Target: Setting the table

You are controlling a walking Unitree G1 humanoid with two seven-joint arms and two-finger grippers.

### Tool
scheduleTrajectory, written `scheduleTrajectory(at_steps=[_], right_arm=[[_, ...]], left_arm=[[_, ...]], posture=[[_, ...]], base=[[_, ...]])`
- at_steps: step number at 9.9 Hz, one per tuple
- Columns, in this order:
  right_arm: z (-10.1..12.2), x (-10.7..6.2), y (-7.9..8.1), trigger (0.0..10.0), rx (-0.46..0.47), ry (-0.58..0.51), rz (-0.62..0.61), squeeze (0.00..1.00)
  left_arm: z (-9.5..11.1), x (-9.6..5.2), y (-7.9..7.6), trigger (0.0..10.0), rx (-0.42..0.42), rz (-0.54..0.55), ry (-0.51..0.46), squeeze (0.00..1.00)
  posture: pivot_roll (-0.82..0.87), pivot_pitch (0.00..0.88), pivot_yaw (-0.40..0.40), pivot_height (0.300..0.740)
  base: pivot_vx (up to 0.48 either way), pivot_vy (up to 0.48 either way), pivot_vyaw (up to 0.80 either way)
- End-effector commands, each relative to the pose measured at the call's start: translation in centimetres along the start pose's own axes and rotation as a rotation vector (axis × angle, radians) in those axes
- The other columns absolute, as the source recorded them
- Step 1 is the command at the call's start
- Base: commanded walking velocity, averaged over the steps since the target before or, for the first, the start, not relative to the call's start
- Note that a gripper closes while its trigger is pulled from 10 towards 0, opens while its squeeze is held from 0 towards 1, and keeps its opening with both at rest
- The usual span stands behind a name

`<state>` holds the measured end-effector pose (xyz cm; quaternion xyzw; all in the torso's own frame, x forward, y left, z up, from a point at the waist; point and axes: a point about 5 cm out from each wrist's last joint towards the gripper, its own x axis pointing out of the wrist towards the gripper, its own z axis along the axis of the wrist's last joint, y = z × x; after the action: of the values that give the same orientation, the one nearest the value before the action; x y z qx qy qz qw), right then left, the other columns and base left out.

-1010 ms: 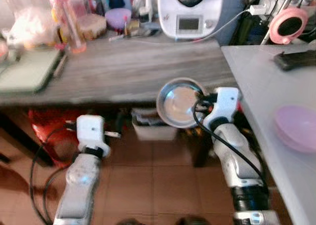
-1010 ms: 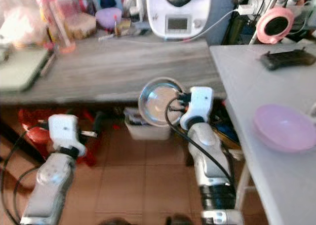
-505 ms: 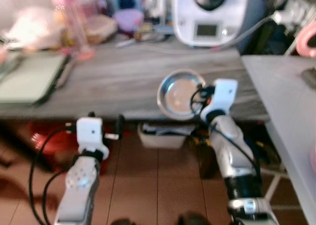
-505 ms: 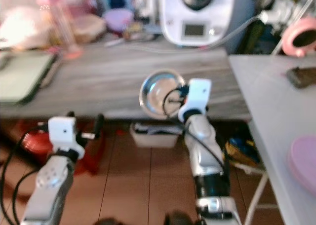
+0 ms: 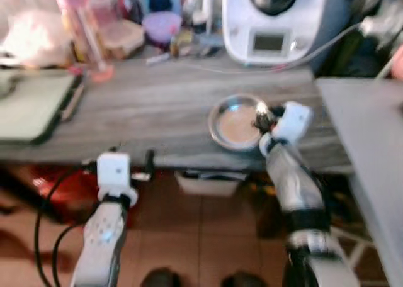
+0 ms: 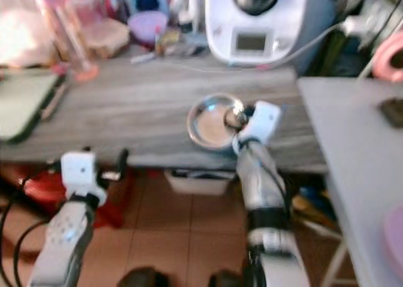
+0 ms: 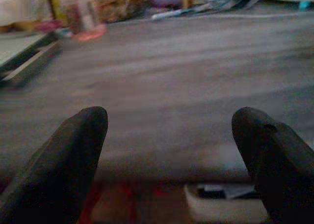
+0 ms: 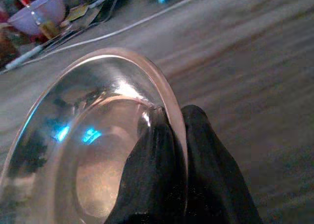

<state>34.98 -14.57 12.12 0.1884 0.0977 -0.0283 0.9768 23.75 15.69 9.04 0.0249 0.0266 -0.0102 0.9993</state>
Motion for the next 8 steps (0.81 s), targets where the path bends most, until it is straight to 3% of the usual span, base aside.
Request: scheduleTrajectory(at_steps=[1, 2, 4, 5, 6, 8], right_arm=[[-0.1, 0.3, 0.4, 10.0, 0.031, 0.020, 0.002, 0.00], [-0.4, 1.2, 2.6, 10.0, 0.025, 0.067, 0.055, 0.00], [-0.5, 2.1, 5.1, 10.0, 0.015, 0.128, 0.125, 0.00], [-0.2, 2.3, 5.5, 10.0, 0.023, 0.126, 0.137, 0.00], [0.4, 2.7, 5.7, 10.0, 0.029, 0.117, 0.143, 1.00], [1.0, 3.1, 5.7, 10.0, 0.030, 0.109, 0.131, 1.00]], left_arm=[[0.2, -0.2, 0.2, 10.0, 0.012, 0.002, -0.001, 0.00], [0.3, -0.9, 0.4, 10.0, 0.030, -0.007, 0.009, 0.00], [0.5, -1.2, 1.2, 10.0, 0.050, 0.031, 0.025, 0.00], [0.6, -1.2, 1.3, 10.0, 0.050, 0.035, 0.024, 0.00], [0.5, -1.3, 1.1, 10.0, 0.048, 0.025, 0.028, 0.00], [0.7, -1.2, 0.9, 10.0, 0.045, 0.019, 0.030, 0.00]], posture=[[0.08, 0.089, 0.059, 0.740], [0.12, 0.109, 0.064, 0.740], [0.14, 0.111, 0.062, 0.740], [0.14, 0.114, 0.063, 0.740], [0.14, 0.119, 0.068, 0.740], [0.14, 0.121, 0.070, 0.740]], base=[[0.000, 0.000, 0.00], [0.000, 0.000, 0.00], [0.000, 0.000, 0.00], [0.000, 0.000, 0.00], [0.000, 0.000, 0.00], [0.000, 0.000, 0.00]])
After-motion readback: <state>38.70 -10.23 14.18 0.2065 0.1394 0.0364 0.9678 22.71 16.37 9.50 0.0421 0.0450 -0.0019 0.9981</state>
